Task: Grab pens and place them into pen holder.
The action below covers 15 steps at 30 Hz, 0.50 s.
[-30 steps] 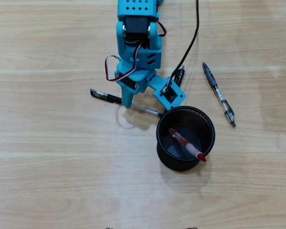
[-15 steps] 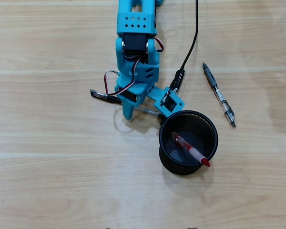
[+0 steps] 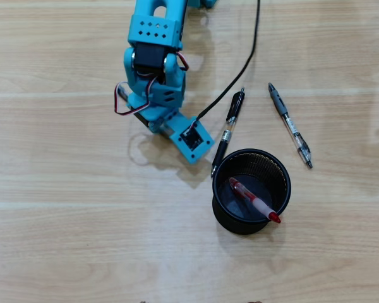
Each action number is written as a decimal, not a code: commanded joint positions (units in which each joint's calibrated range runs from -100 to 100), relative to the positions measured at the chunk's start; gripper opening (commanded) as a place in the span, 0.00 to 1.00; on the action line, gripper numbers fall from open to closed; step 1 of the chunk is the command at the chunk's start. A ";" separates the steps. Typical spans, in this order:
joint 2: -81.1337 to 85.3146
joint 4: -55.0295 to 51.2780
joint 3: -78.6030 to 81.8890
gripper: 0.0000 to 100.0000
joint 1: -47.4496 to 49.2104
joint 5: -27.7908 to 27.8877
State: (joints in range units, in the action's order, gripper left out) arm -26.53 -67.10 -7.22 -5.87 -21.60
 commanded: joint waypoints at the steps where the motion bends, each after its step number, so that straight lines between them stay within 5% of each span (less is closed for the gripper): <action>1: 12.42 0.79 -2.16 0.02 -0.02 -1.04; 9: 20.70 2.68 -17.91 0.02 5.54 -9.51; 15: 19.52 31.99 -17.64 0.02 14.82 -25.76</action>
State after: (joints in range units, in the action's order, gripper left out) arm -9.69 -51.59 -24.39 6.12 -40.17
